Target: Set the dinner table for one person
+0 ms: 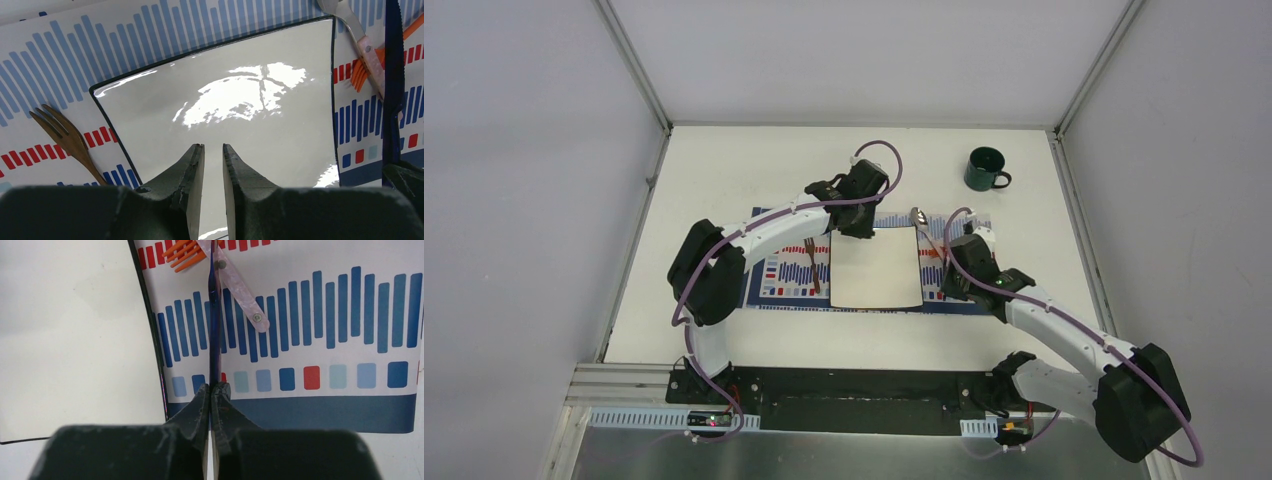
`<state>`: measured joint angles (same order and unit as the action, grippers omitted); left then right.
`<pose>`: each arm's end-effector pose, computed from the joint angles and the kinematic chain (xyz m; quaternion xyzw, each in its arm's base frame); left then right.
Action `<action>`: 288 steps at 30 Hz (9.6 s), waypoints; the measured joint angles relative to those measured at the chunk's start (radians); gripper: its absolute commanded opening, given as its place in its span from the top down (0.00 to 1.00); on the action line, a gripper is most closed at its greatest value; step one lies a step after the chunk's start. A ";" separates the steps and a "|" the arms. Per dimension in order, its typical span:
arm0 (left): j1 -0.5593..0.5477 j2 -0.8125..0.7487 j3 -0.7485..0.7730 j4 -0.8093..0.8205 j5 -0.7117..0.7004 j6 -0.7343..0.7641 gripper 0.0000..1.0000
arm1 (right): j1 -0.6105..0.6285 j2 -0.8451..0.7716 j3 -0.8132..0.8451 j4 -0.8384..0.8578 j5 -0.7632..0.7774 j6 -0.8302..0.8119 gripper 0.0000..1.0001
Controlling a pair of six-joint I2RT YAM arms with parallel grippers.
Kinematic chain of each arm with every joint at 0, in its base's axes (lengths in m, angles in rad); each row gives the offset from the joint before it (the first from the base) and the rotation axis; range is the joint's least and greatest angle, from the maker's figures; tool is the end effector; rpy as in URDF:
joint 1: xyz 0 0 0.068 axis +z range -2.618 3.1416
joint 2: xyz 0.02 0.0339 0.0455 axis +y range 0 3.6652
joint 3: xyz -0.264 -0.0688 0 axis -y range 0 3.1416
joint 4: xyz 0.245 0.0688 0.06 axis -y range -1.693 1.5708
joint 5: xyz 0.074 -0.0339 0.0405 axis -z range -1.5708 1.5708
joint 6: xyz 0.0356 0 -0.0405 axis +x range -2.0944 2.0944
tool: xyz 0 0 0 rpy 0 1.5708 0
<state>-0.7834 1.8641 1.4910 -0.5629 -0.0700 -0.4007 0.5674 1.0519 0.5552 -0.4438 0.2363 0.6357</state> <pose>0.2932 -0.2885 0.2446 0.1699 0.9342 -0.1465 0.2774 0.1707 0.0989 0.1910 0.0688 0.9423 0.0818 0.3172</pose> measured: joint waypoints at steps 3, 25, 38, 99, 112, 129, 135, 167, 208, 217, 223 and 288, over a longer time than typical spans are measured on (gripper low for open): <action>0.000 0.000 0.000 0.006 0.000 0.000 0.78 | 0.000 0.004 -0.003 -0.003 0.003 0.001 0.99; 0.000 0.000 0.000 0.006 0.002 0.000 0.78 | -0.124 0.150 0.158 -0.027 0.066 -0.083 1.00; 0.013 0.000 0.000 0.012 0.023 0.000 0.79 | -0.149 0.178 0.127 -0.056 0.043 -0.111 1.00; 0.045 -0.079 -0.074 0.051 0.046 0.001 0.78 | -0.263 0.629 0.467 -0.016 0.053 -0.152 0.47; 0.046 -0.082 -0.087 0.051 0.047 0.001 0.78 | -0.267 0.691 0.490 0.014 0.063 -0.137 0.95; 0.052 -0.090 -0.100 0.051 0.051 0.001 0.78 | -0.249 0.588 0.465 -0.014 0.114 -0.146 1.00; 0.052 -0.090 -0.100 0.052 0.053 0.001 0.79 | -0.178 0.410 0.463 -0.064 0.203 -0.169 1.00; 0.201 -0.250 -0.272 0.039 -0.034 -0.004 0.81 | 0.080 0.629 0.670 -0.072 0.143 -0.201 0.75; 0.202 -0.226 -0.268 0.055 0.032 0.001 0.83 | -0.156 0.620 0.435 0.095 0.149 -0.171 0.62; 0.202 -0.194 -0.252 0.056 0.050 0.003 0.84 | -0.165 0.667 0.452 0.134 0.148 -0.165 0.62; 0.202 -0.183 -0.252 0.057 0.052 0.005 0.84 | -0.173 0.688 0.454 0.135 0.148 -0.163 0.62; 0.576 -0.247 -0.362 0.071 0.100 -0.001 0.86 | 0.438 1.105 1.199 -0.230 -0.612 -0.602 1.00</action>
<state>-0.2073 1.6173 1.1290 -0.4923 0.0303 -0.4015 1.0054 2.1571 1.7546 -0.6743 -0.3756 0.0338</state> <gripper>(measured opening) 0.147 0.009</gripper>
